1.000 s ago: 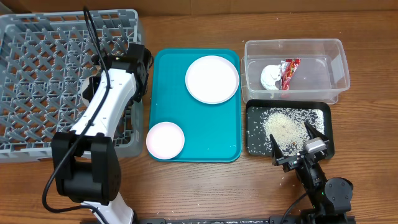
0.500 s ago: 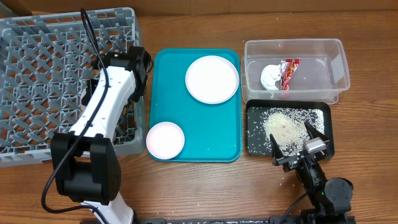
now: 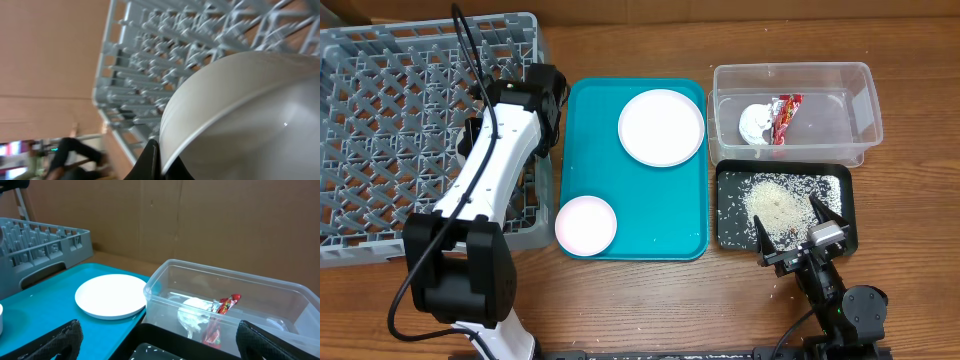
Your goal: Sort waste into correct bins and load items into the dishwasher
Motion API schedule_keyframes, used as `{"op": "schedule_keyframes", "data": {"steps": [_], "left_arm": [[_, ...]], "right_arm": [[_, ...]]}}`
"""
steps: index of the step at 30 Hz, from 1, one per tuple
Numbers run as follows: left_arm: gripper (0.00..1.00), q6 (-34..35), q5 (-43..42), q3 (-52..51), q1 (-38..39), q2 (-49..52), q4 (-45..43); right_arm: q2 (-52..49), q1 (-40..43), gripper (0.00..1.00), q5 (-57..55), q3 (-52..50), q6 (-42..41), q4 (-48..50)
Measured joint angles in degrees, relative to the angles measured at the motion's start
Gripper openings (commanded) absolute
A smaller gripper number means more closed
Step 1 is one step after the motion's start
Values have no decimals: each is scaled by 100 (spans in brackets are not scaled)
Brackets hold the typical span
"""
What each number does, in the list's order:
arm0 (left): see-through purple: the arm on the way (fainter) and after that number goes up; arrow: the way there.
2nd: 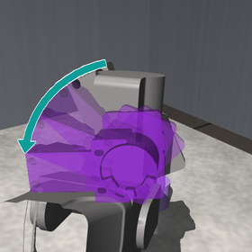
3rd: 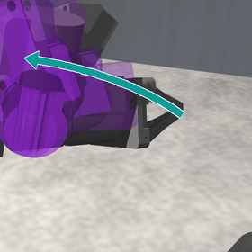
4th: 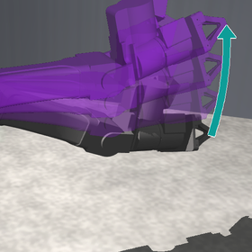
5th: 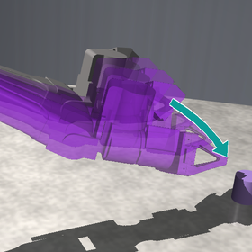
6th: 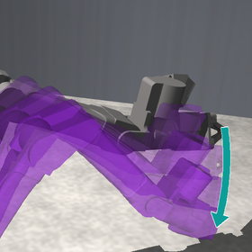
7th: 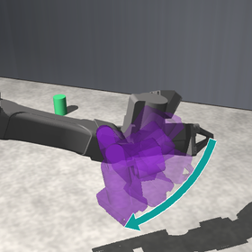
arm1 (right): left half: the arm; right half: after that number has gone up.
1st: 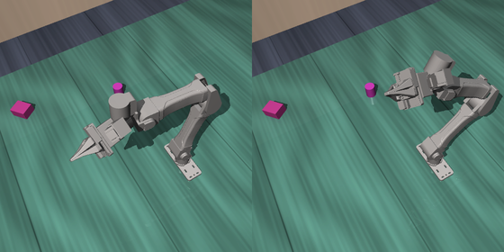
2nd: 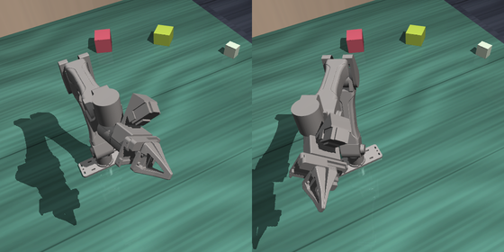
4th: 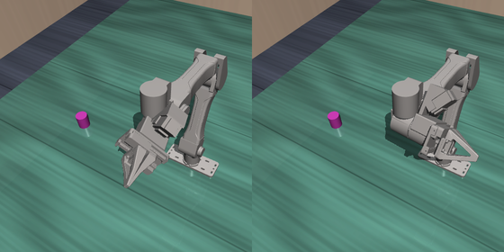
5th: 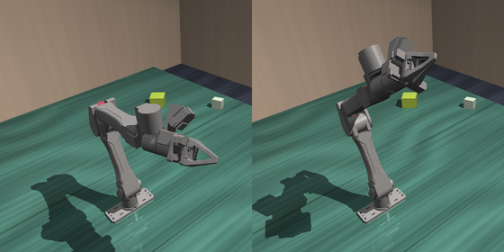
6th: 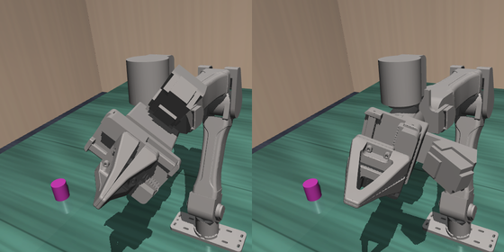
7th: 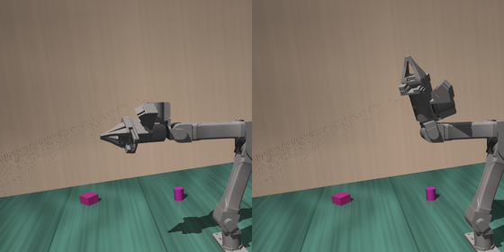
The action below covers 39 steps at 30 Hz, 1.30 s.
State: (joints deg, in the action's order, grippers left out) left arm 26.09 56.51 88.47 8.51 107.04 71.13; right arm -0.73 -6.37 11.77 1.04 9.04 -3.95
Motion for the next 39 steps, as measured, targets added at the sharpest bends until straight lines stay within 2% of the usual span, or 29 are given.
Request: {"op": "schedule_keyframes", "data": {"steps": [4, 9, 13, 16, 18, 21, 27, 33, 39], "left_arm": [[4, -234, -835, 417, -199, 0, -435], [4, -708, -2669, 1462, -647, 17, -540], [4, -1283, -4253, 2363, -1121, 26, -1014], [4, -1836, -5375, 2675, -1449, 26, -1220], [4, -2087, -5720, 2693, -1615, 26, -1228], [4, -1919, -5213, 2691, -1705, 96, -1191], [4, -1410, -2693, 2660, -1585, 498, -916], [4, -1145, -614, 2643, -951, 1025, -837], [4, -1117, 522, 2640, -463, 1585, -767]], "right_arm": [[0, 0, 100, 0, 0, -2, 2], [0, 0, 100, 0, 0, 0, 2], [0, 0, 100, 0, 0, -2, 2], [0, 0, 100, 0, 0, 0, 2], [0, -2, 100, 0, 0, 0, 7], [0, 0, 100, -2, 0, 0, 4], [0, 0, 100, -2, 0, -2, 4], [0, 0, 100, 0, 0, -2, 4], [0, 0, 100, -2, 0, -2, 4]]}}
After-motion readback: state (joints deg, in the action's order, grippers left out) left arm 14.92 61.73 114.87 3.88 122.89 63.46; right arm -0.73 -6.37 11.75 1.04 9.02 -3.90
